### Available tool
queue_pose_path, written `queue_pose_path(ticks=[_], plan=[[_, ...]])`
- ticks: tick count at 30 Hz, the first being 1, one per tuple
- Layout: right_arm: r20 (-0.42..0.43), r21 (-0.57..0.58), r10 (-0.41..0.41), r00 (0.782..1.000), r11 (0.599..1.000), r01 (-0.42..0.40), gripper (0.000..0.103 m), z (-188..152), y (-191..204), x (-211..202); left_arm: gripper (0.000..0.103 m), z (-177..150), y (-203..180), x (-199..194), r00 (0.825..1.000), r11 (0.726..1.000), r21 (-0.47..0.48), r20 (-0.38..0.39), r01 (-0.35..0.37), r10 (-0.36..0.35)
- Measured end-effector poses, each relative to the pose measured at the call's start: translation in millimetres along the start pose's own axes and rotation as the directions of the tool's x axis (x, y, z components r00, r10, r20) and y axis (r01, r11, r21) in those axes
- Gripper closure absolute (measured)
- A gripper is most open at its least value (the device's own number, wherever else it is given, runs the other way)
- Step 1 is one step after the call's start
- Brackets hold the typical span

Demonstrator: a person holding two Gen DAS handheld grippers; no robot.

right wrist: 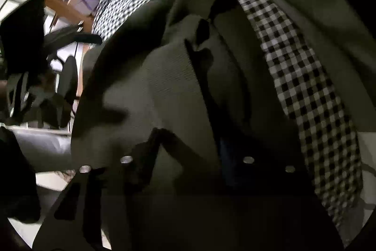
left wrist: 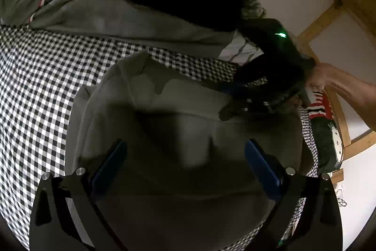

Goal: Fold large clothes

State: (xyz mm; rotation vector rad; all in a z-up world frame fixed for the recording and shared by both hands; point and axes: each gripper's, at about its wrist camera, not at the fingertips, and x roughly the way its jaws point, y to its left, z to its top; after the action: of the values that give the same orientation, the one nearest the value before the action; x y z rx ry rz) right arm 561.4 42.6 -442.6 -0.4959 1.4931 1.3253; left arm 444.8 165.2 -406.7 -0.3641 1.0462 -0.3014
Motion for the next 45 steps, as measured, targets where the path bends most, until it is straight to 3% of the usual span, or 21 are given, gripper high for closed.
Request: queue_pose_path(ticks=[2, 4, 6, 9, 11, 13, 15, 21, 23, 25, 28, 30, 34, 36, 40, 41, 42, 44, 45], plan=[[-0.01, -0.008, -0.021, 1.0, 1.0, 0.021, 0.064, -3.2, 0.9, -1.0, 0.004, -1.8, -1.3, 0.3, 1.0, 1.0, -0.016, -0.006, 0.0, 0.0], [0.024, -0.005, -0.038, 0.999, 0.999, 0.038, 0.085, -5.7, 0.1, -9.4, 0.004, -0.9, -0.7, 3.0, 1.0, 1.0, -0.015, -0.008, 0.002, -0.002], [0.08, -0.013, -0.047, 0.996, 0.999, 0.048, 0.095, -6.9, 0.2, -21.3, 0.004, 0.3, -2.6, 6.0, 1.0, 1.0, -0.001, -0.009, -0.004, 0.004], [0.141, -0.012, -0.02, 0.99, 1.0, 0.022, 0.099, -7.9, 0.8, -34.0, 0.004, 2.9, -6.8, 8.0, 1.0, 1.0, 0.012, -0.005, -0.005, 0.005], [0.103, -0.002, 0.038, 0.994, 0.999, -0.038, 0.099, -5.7, 2.4, -28.9, 0.004, 4.8, -7.8, 11.6, 1.0, 1.0, 0.01, -0.009, -0.006, 0.006], [0.012, -0.002, 0.033, 0.999, 0.999, -0.033, 0.099, -1.8, 4.2, -6.4, 0.004, 7.5, -6.5, 16.2, 1.0, 1.0, 0.0, -0.013, -0.002, 0.002], [-0.023, 0.005, 0.039, 0.999, 0.999, -0.039, 0.099, -2.9, 4.7, 9.2, 0.004, 11.5, -6.4, 21.7, 1.0, 1.0, -0.006, -0.008, 0.006, -0.006], [0.091, 0.041, 0.06, 0.994, 0.997, -0.064, 0.1, -10.6, -9.5, -0.4, 0.005, 24.7, -13.6, 46.8, 0.998, 0.996, 0.082, -0.052, -0.039, 0.043], [0.176, 0.063, 0.061, 0.983, 0.995, -0.073, 0.101, -14.6, -13.1, -16.9, 0.005, 34.4, -15.7, 60.2, 0.997, 0.992, 0.114, -0.057, -0.05, 0.057], [0.276, 0.096, 0.061, 0.959, 0.991, -0.091, 0.101, -17.8, -20.1, -38.8, 0.005, 47.5, -11.0, 75.1, 0.997, 0.997, 0.079, -0.078, -0.023, 0.029], [0.347, 0.121, 0.038, 0.937, 0.989, -0.085, 0.101, -19.4, -29.0, -60.4, 0.005, 61.2, -8.5, 80.6, 0.997, 0.999, 0.045, -0.065, -0.027, 0.03], [0.329, 0.126, -0.001, 0.944, 0.991, -0.043, 0.101, -15.4, -31.4, -59.4, 0.005, 67.8, -9.9, 81.6, 0.997, 0.997, 0.046, -0.052, -0.058, 0.061], [0.189, 0.131, -0.124, 0.974, 0.986, 0.1, 0.101, -6.6, -33.9, -8.8, 0.005, 72.7, -7.3, 88.1, 0.992, 0.992, 0.036, -0.048, -0.119, 0.121], [0.186, 0.141, -0.151, 0.971, 0.982, 0.126, 0.101, -6.7, -33.4, 11.8, 0.005, 72.3, -6.8, 92.9, 0.986, 0.986, 0.05, -0.045, -0.161, 0.163], [0.258, 0.219, -0.18, 0.949, 0.968, 0.124, 0.1, -21.3, -36.8, 7.8, 0.005, 76.1, -3.0, 95.1, 0.976, 0.974, 0.086, -0.025, -0.211, 0.214], [0.278, 0.225, -0.18, 0.944, 0.967, 0.118, 0.099, -25.9, -33.8, 1.5, 0.005, 79.6, -2.6, 95.1, 0.979, 0.975, 0.094, -0.02, -0.201, 0.204], [0.297, 0.233, -0.182, 0.938, 0.966, 0.114, 0.089, -30.1, -32.5, -8.2, 0.005, 81.3, -1.5, 97.4, 0.982, 0.978, 0.099, -0.026, -0.186, 0.189], [0.365, 0.3, -0.257, 0.895, 0.942, 0.149, 0.061, -41.3, -30.5, -45.5, 0.005, 81.5, 3.5, 120.6, 0.977, 0.978, 0.126, -0.11, -0.168, 0.182], [0.402, 0.347, -0.298, 0.866, 0.925, 0.157, 0.027, -52.6, -31.3, -71.1, 0.005, 80.1, 7.1, 131.0, 0.97, 0.974, 0.134, -0.137, -0.184, 0.202]])
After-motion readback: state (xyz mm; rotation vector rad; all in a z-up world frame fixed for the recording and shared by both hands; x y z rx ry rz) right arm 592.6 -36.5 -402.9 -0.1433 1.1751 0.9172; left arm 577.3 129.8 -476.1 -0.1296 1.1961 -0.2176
